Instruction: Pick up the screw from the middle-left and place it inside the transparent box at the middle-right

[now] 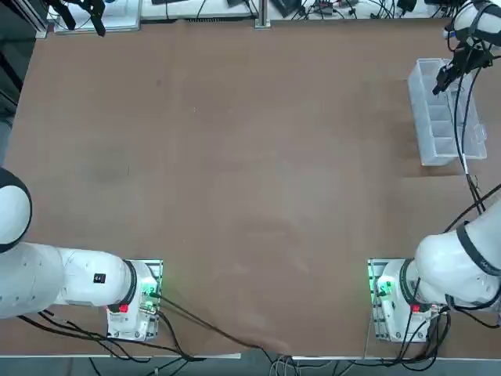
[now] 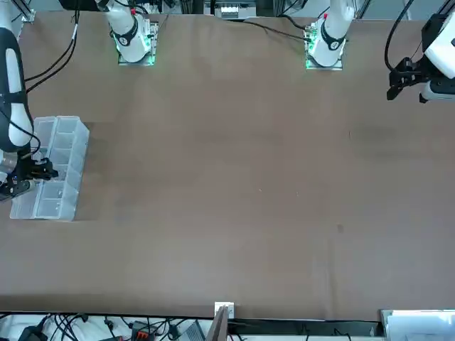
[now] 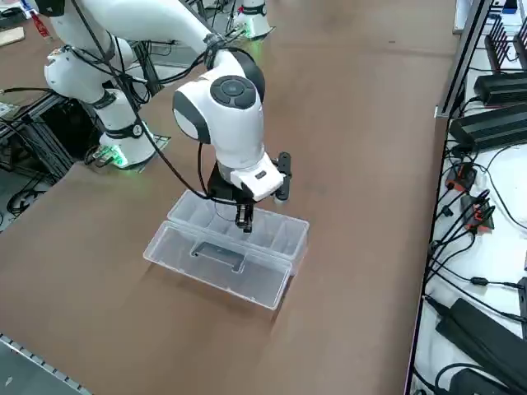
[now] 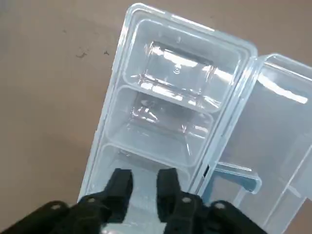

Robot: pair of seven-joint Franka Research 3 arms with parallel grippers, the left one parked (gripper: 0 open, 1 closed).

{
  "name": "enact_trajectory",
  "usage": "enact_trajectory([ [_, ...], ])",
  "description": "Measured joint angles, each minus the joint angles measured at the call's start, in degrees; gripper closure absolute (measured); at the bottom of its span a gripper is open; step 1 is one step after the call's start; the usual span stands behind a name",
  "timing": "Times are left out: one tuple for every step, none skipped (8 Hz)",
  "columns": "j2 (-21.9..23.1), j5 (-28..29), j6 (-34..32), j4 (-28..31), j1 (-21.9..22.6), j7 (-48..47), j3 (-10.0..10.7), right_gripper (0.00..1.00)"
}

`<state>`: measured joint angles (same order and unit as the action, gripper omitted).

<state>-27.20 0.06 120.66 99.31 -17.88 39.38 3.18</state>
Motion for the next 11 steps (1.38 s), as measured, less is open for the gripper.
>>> enact_trajectory([
  [0.03, 0.0, 0.01, -0.04, 0.0, 0.0, -0.03, 0.43],
  [0.14, 0.0, 0.05, -0.26, 0.01, 0.0, -0.14, 0.22],
  [0.53, 0.04, -0.05, -0.9, 0.04, 0.0, -0.34, 0.05],
  [1.52, 0.3, -1.15, -2.21, 0.13, -0.21, -0.84, 0.0],
  [2.94, 0.77, -3.76, -4.16, 0.5, -1.58, -1.59, 0.0],
  [4.66, 1.08, -7.06, -6.42, 1.61, -4.63, -2.39, 0.0],
  [6.5, 1.14, -10.35, -8.72, 3.85, -8.89, -2.84, 0.0],
  [8.44, 1.11, -13.26, -10.6, 6.44, -13.21, -3.05, 0.0],
  [10.45, 1.04, -15.98, -11.89, 8.58, -17.03, -3.12, 0.0],
  [12.7, 1.0, -18.33, -12.51, 9.83, -20.07, -3.14, 0.0],
  [15.22, 1.0, -21.04, -12.85, 10.37, -22.47, -3.14, 0.0],
])
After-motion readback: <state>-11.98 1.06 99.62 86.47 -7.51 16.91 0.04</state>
